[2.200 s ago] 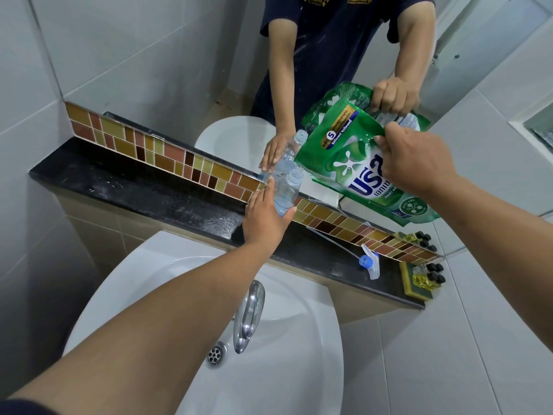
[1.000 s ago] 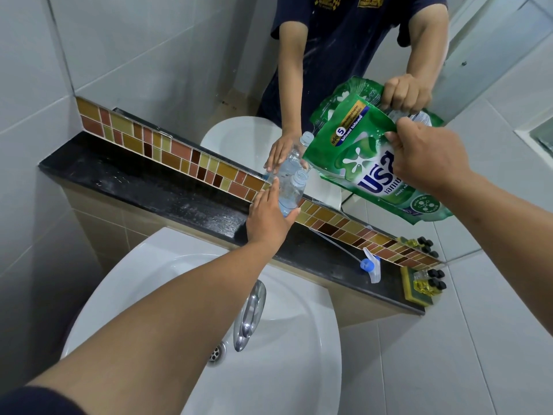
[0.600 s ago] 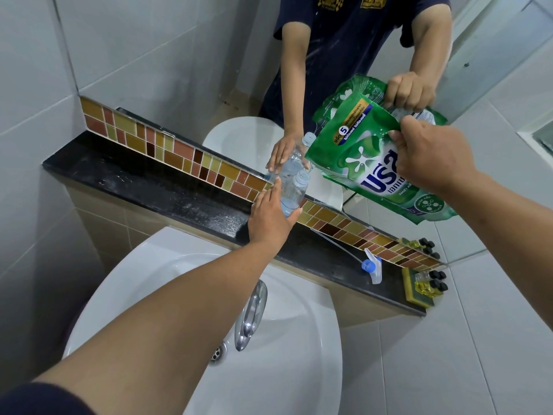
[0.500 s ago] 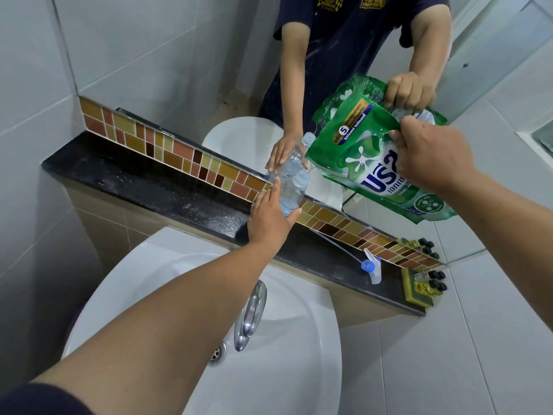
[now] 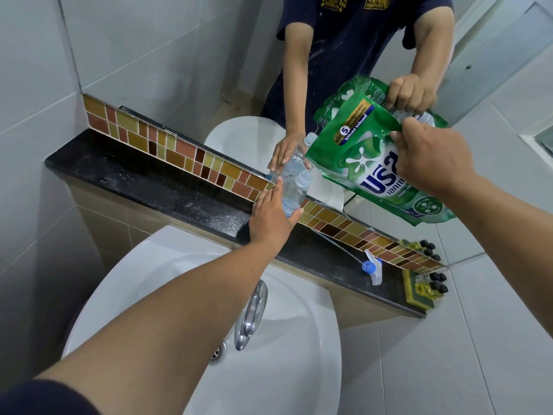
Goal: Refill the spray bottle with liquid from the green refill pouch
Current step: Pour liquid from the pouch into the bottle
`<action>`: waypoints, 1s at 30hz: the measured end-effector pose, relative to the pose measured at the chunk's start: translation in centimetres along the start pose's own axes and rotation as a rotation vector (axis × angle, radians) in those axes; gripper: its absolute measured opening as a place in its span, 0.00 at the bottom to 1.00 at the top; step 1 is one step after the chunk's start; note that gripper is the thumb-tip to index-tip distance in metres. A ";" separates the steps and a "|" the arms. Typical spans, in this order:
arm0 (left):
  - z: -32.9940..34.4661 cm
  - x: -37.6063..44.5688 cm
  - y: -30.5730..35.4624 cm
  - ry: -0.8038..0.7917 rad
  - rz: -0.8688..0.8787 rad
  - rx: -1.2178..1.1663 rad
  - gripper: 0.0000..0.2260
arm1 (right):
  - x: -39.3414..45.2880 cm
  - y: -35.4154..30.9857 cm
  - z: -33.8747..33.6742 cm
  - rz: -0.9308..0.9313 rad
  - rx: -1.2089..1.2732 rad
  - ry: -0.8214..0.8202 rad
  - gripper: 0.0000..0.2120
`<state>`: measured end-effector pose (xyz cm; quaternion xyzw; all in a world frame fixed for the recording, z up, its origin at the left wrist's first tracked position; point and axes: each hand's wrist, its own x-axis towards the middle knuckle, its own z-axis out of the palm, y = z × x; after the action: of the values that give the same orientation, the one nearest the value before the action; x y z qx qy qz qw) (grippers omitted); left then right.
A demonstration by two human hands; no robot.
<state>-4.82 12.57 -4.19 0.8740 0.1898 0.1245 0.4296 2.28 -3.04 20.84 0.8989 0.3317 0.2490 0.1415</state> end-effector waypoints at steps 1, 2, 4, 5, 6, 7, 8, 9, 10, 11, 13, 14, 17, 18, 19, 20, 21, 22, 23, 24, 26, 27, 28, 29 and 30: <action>0.0 0.0 0.0 0.000 0.001 0.001 0.41 | 0.0 0.0 0.0 0.000 0.000 0.001 0.16; 0.0 0.0 0.0 0.000 0.001 0.001 0.41 | 0.0 0.0 -0.1 0.001 0.000 0.002 0.16; 0.0 -0.1 0.1 -0.002 0.000 -0.004 0.41 | 0.0 0.0 -0.1 0.004 0.000 0.000 0.15; 0.0 -0.1 0.1 -0.002 0.000 -0.006 0.41 | 0.0 -0.1 -0.2 0.002 0.001 -0.002 0.15; 0.0 -0.1 0.1 -0.002 0.002 -0.007 0.41 | 0.0 -0.1 -0.2 0.000 0.003 -0.003 0.15; -0.1 -0.1 0.1 -0.002 0.003 -0.005 0.41 | 0.0 -0.1 -0.2 -0.001 0.007 -0.003 0.15; -0.1 -0.1 0.1 -0.003 0.004 -0.003 0.41 | 0.0 -0.1 -0.2 -0.002 0.009 -0.004 0.16; -0.1 -0.1 0.1 -0.003 0.004 -0.001 0.41 | 0.1 -0.1 -0.2 -0.001 0.008 -0.005 0.16; -0.1 -0.1 0.1 -0.003 0.003 0.000 0.41 | 0.0 -0.1 -0.2 0.000 0.007 -0.006 0.16; -0.1 -0.1 0.1 -0.004 0.002 0.000 0.41 | 0.0 -0.1 -0.2 0.002 0.005 -0.008 0.16; -0.1 -0.2 0.1 -0.004 0.001 0.001 0.41 | 0.0 0.0 -0.2 0.003 -0.001 -0.006 0.16; -0.1 -0.2 0.2 -0.004 -0.001 0.001 0.41 | 0.0 0.0 -0.2 0.004 -0.005 -0.003 0.16; -0.2 -0.1 0.2 -0.002 -0.003 0.002 0.42 | 0.0 0.1 -0.2 0.008 -0.011 -0.002 0.16; -0.2 -0.1 0.2 -0.001 -0.003 0.003 0.42 | 0.0 0.1 -0.2 0.008 -0.010 -0.004 0.16; -0.1 -0.1 0.1 -0.002 -0.003 0.004 0.42 | 0.0 0.1 -0.2 0.010 -0.011 -0.006 0.16; -0.1 -0.1 0.1 -0.002 -0.004 0.005 0.42 | 0.0 0.1 -0.2 0.012 -0.013 -0.007 0.16; -0.1 -0.1 0.1 -0.002 -0.005 0.005 0.42 | 0.0 0.1 -0.2 0.015 -0.015 -0.008 0.16; -0.1 -0.1 0.1 -0.003 -0.007 0.005 0.42 | 0.0 0.2 -0.2 0.016 -0.016 -0.007 0.16; -0.1 -0.1 0.1 -0.004 -0.008 0.005 0.42 | 0.0 0.2 -0.1 0.015 -0.016 -0.007 0.16; -0.1 -0.1 0.1 -0.004 -0.008 0.006 0.42 | -0.1 0.2 -0.1 0.013 -0.014 -0.008 0.16; -0.2 -0.1 0.2 -0.006 -0.009 0.004 0.42 | -0.2 0.1 -0.1 0.009 -0.007 -0.009 0.16; -0.2 -0.1 0.2 -0.007 -0.011 0.001 0.42 | -0.3 0.1 -0.1 0.012 -0.004 -0.008 0.16; -0.2 -0.1 0.2 -0.007 -0.011 -0.001 0.42 | -0.3 0.0 -0.1 0.015 -0.002 -0.006 0.16; -0.2 -0.1 0.2 -0.007 -0.010 -0.002 0.42 | -0.4 0.0 -0.2 0.018 0.001 -0.003 0.16; -0.2 -0.1 0.2 -0.007 -0.010 -0.001 0.42 | -0.5 -0.1 -0.2 0.021 0.004 0.000 0.15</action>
<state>-5.00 12.59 -3.92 0.8734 0.1924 0.1194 0.4311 1.86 -3.27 20.79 0.9027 0.3226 0.2497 0.1369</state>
